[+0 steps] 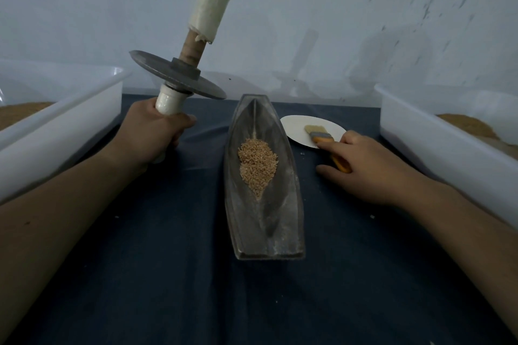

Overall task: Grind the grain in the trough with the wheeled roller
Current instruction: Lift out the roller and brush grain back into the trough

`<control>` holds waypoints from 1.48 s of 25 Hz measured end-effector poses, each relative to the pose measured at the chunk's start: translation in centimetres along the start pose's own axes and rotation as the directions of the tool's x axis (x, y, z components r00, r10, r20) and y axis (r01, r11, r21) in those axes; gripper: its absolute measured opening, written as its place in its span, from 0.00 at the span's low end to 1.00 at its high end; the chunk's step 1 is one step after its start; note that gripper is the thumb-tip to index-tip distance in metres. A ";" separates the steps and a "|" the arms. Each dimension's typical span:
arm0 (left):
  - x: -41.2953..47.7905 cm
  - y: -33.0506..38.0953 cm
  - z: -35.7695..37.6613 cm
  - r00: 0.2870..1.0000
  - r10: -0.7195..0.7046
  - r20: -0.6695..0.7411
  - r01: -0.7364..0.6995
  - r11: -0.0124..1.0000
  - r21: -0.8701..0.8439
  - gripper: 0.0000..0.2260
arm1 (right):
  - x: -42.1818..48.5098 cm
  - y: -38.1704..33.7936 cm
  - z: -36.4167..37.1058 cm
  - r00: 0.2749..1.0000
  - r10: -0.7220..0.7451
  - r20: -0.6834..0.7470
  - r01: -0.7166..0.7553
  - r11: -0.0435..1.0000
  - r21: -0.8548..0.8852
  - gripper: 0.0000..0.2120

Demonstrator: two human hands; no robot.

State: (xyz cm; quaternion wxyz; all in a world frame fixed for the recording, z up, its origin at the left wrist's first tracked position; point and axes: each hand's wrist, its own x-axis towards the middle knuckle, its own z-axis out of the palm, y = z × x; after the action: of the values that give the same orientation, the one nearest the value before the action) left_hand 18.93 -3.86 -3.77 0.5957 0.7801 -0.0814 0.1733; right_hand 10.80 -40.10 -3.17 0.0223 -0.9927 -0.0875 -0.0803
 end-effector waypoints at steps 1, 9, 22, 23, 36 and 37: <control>0.0 0.0 0.0 1.000 -0.001 0.001 0.001 1.000 0.005 0.11 | 0.0 -0.1 0.0 1.000 0.004 -0.002 -0.004 1.000 0.005 0.38; -0.1 0.2 -0.1 1.000 -0.017 0.015 0.016 1.000 0.017 0.11 | -0.4 -0.6 -1.1 0.919 0.089 -0.385 0.015 0.966 0.257 0.15; -0.5 0.7 0.0 1.000 -0.021 0.023 0.019 0.996 0.082 0.11 | -1.2 -1.3 -1.3 0.942 0.108 -0.319 -0.015 0.960 0.281 0.08; -0.6 0.6 0.1 1.000 -0.019 0.023 0.017 0.996 0.088 0.11 | -1.3 -1.4 -1.4 0.944 0.108 -0.311 -0.017 0.959 0.283 0.08; -1.0 4.7 -0.7 0.957 0.284 0.058 -0.243 0.675 0.697 0.08 | -4.7 -11.3 -9.4 0.651 -0.079 -0.755 0.088 0.996 -0.028 0.38; -1.2 5.4 -0.7 0.944 0.308 0.119 -0.296 0.629 0.719 0.07 | -4.5 -11.7 -9.5 0.745 -0.088 -0.662 0.009 0.993 -0.122 0.42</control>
State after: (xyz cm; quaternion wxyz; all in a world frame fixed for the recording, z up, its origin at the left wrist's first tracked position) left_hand 15.86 -4.76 0.82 0.1996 0.9255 -0.1307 0.2942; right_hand 2.83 -29.88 5.77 -0.0049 -0.8959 -0.0951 -0.4340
